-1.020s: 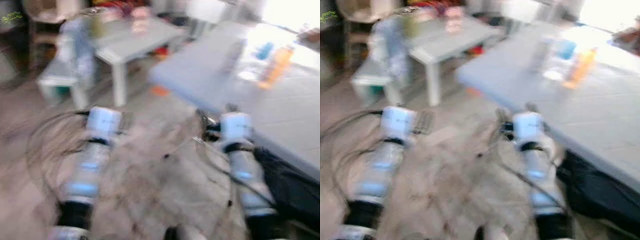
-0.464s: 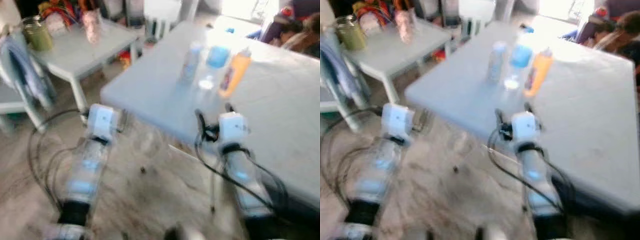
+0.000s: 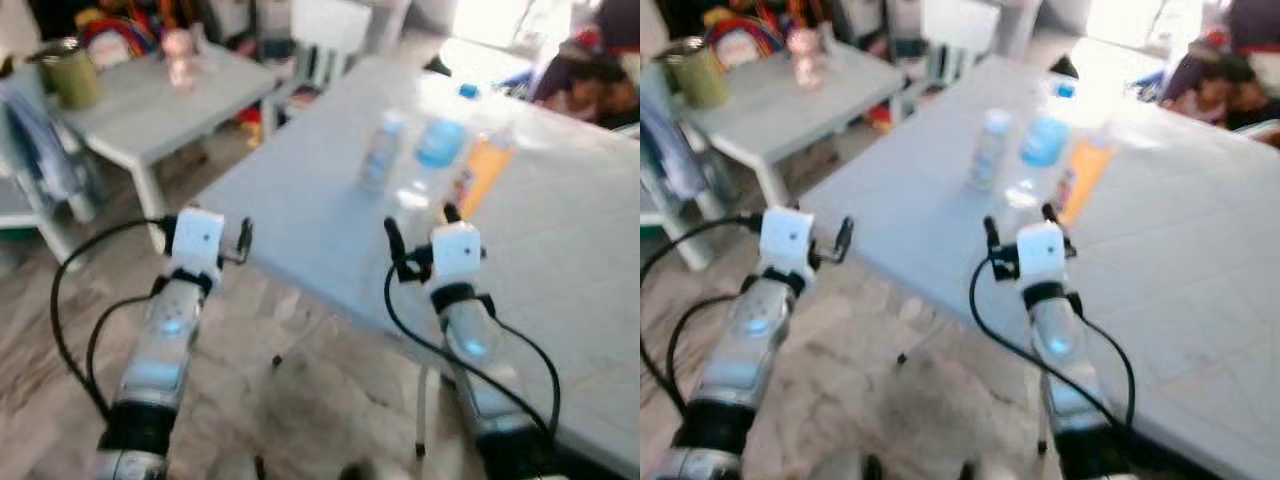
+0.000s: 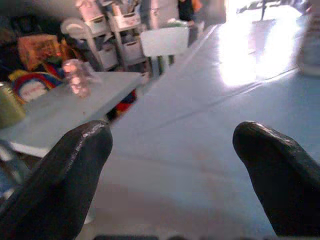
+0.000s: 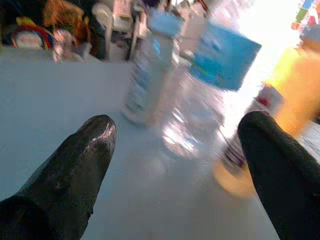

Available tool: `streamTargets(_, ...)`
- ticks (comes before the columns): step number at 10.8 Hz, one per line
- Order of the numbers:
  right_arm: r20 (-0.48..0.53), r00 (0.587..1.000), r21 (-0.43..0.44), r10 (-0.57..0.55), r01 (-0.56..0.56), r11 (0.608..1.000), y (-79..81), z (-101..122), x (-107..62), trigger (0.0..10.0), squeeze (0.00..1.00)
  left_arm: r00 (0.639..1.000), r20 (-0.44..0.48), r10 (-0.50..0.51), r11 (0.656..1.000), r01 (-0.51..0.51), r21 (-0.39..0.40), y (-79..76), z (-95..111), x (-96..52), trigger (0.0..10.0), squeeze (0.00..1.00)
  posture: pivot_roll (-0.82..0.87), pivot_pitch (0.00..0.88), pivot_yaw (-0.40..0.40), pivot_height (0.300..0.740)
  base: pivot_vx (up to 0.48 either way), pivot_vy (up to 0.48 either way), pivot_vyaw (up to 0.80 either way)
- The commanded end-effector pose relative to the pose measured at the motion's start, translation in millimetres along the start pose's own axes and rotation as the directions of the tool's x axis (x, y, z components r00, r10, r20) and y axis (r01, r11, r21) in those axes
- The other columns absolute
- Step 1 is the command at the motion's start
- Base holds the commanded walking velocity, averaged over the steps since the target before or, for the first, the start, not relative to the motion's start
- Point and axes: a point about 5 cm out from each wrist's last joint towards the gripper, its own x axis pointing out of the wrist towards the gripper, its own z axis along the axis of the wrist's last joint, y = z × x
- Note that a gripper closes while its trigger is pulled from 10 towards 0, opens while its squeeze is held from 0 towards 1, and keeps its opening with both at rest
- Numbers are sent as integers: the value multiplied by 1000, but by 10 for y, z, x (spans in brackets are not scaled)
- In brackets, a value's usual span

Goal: Restocking fridge

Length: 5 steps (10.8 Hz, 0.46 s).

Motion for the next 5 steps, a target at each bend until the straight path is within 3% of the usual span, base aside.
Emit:
streamTargets(1,-3,1000,2,-6,6,1000,-33,-16,-15,10000,0,1000,3,-16,1000,16,4,-34,0,-12,10000,0,66,69,-74,740,0,0,0)
streamTargets(3,6,1000,6,-6,6,1000,-38,5,1,10000,0,999,21,-26,1000,26,4,-49,29,-16,10000,0,68,69,-74,740,0,0,0)
streamTargets(5,35,998,-15,-49,49,999,-158,71,66,10000,0,999,22,-28,1000,28,6,-82,40,-27,10000,0,70,71,-71,740,0,0,0)
